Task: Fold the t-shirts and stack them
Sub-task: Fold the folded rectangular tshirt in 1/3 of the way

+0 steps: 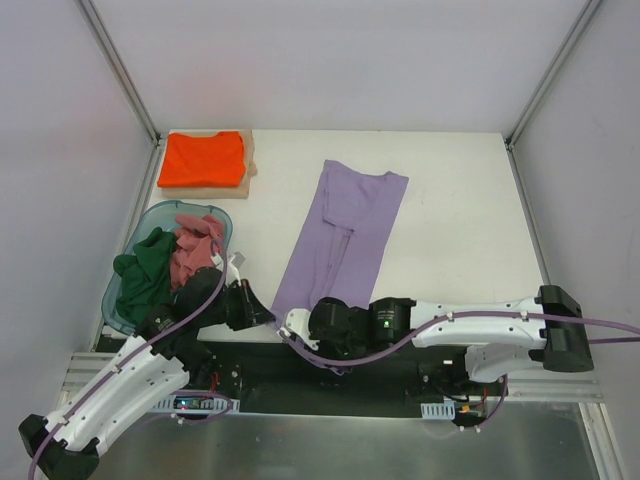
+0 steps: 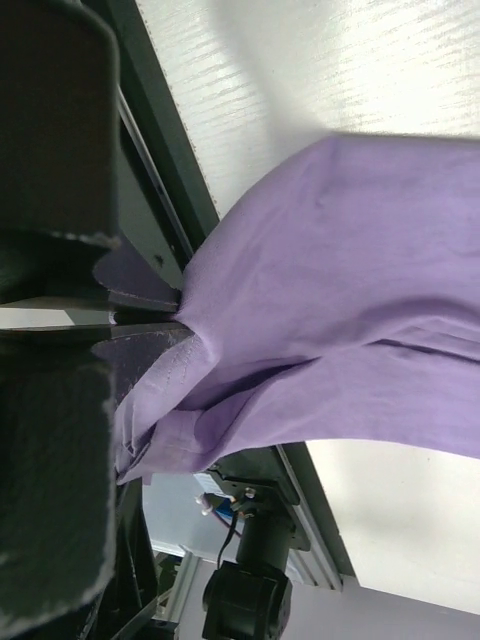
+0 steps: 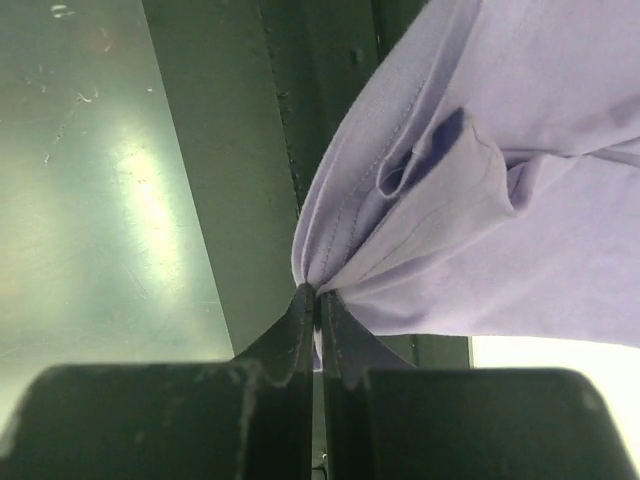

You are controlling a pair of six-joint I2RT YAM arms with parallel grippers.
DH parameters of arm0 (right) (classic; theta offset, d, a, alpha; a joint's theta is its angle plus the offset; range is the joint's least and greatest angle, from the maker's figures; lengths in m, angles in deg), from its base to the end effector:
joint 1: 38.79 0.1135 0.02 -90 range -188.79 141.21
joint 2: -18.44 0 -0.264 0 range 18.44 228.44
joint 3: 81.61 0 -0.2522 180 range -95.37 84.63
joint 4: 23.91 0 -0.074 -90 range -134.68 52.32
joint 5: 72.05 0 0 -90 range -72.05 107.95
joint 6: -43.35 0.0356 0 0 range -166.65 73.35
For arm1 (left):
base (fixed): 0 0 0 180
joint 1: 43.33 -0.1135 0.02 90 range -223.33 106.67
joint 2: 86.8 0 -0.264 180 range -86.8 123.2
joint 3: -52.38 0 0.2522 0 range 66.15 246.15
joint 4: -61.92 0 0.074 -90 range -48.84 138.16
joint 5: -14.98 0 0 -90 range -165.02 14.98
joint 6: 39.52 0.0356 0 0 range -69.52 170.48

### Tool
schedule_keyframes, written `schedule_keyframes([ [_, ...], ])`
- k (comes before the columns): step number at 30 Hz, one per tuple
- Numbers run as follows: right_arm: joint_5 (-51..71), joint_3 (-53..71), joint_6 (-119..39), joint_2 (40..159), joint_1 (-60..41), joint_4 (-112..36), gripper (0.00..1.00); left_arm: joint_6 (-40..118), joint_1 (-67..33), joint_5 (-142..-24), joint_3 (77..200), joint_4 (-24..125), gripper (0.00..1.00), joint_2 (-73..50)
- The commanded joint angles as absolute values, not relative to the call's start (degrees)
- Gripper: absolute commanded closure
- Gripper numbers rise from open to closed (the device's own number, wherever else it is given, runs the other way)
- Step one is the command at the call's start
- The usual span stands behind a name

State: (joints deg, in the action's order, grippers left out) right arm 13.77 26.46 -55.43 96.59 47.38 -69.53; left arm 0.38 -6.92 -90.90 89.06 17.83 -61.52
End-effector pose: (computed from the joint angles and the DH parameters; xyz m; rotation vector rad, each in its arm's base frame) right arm 0.0164 0.2837 0.2584 -1.9336 1.7290 0.6347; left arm 0.0905 -0.0788 0.2176 -0.1023 2.3553 -1.1191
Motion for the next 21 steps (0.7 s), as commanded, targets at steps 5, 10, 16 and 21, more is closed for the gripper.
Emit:
schedule_keyframes([
  [5, 23.02, 22.05, -54.75, 93.06, 41.56, -76.42, 0.99, 2.23, -6.76, -82.23, 99.36, 16.86, 1.0, -54.91],
  [10, 27.88, 21.61, -54.47, 92.88, 35.4, -76.7, 0.99, 4.25, -6.76, -78.45, 102.96, 24.94, 1.0, -46.74],
  [16, 30.96, 21.17, -57.11, 93.76, 28.28, -76.0, 0.99, 7.77, -6.76, -75.37, 110.78, 30.4, 1.0, -33.56],
  [21, 30.96, 20.82, -59.66, 94.81, 21.26, -75.29, 0.99, 10.31, -7.38, -71.94, 117.8, 34.1, 1.0, -22.14],
])
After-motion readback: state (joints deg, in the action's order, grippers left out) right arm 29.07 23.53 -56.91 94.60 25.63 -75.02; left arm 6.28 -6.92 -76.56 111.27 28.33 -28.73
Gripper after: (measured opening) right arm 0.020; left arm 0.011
